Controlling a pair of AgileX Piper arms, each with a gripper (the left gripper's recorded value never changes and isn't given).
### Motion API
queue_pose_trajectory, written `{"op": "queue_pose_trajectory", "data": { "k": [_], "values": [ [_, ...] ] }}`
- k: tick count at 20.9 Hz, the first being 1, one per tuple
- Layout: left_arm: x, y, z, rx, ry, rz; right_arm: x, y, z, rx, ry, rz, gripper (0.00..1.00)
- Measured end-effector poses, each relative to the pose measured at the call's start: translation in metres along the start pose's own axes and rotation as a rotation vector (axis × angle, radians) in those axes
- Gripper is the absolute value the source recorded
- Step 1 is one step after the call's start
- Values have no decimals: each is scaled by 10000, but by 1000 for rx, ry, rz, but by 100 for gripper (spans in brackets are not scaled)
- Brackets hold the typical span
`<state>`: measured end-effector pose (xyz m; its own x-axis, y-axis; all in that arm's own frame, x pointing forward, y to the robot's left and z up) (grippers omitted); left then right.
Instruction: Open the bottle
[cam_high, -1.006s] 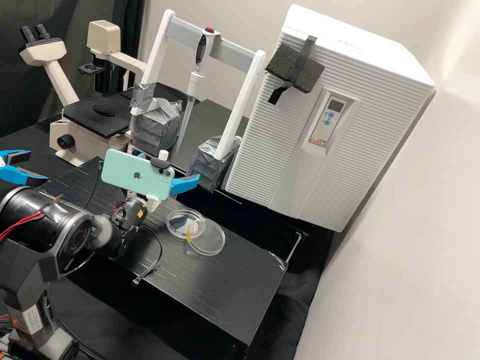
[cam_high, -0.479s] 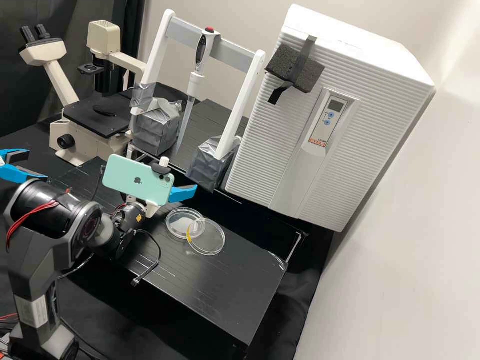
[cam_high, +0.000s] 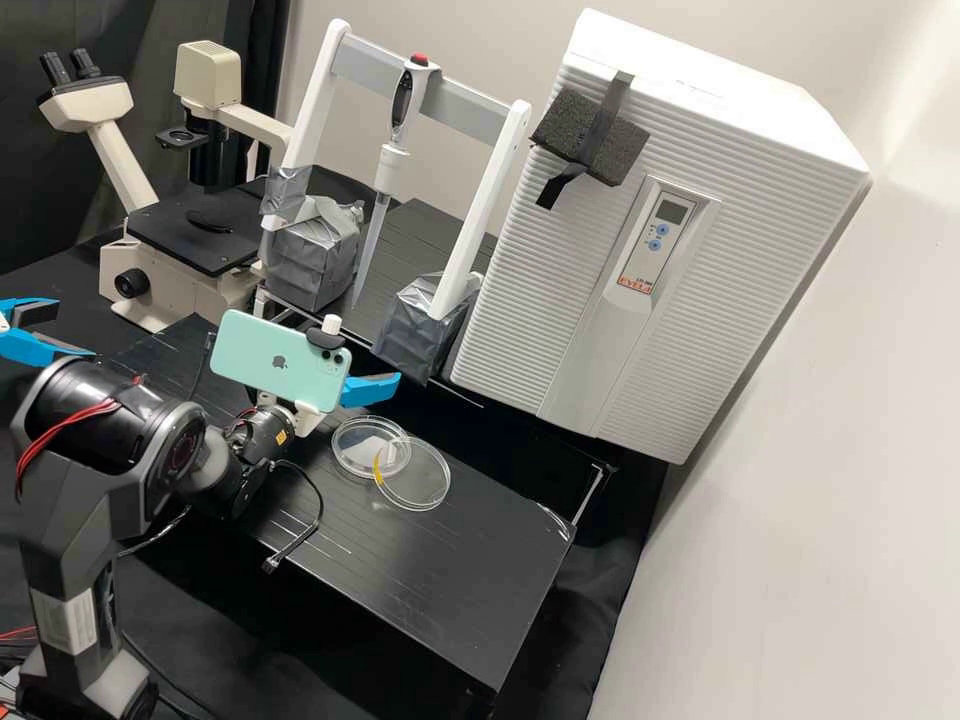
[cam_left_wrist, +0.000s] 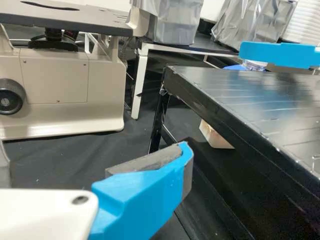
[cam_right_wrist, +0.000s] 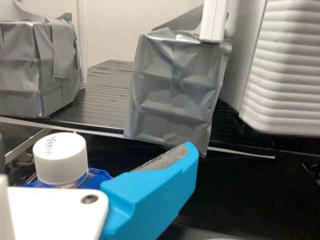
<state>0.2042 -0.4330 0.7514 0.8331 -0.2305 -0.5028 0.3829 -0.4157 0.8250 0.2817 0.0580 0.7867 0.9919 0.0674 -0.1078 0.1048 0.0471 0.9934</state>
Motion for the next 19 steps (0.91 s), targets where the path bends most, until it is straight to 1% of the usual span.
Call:
{"op": "queue_pose_trajectory", "data": {
  "k": [3,5,7,9,14,19],
  "values": [
    [0,0,0,0,0,0,24,-16,13,0,-5,-5,0],
    [-7,18,11,7,-3,9,44,-18,14,0,-5,-6,0],
    [-9,25,15,9,-4,12,55,-20,5,0,-2,-6,0],
    [-9,25,15,9,-4,12,74,-35,-11,0,4,-10,0],
    [-10,26,16,10,-4,12,85,-64,9,-1,-3,-20,0],
    [-13,22,17,9,-4,11,106,-48,-7,-1,3,-14,0]
  ]
}}
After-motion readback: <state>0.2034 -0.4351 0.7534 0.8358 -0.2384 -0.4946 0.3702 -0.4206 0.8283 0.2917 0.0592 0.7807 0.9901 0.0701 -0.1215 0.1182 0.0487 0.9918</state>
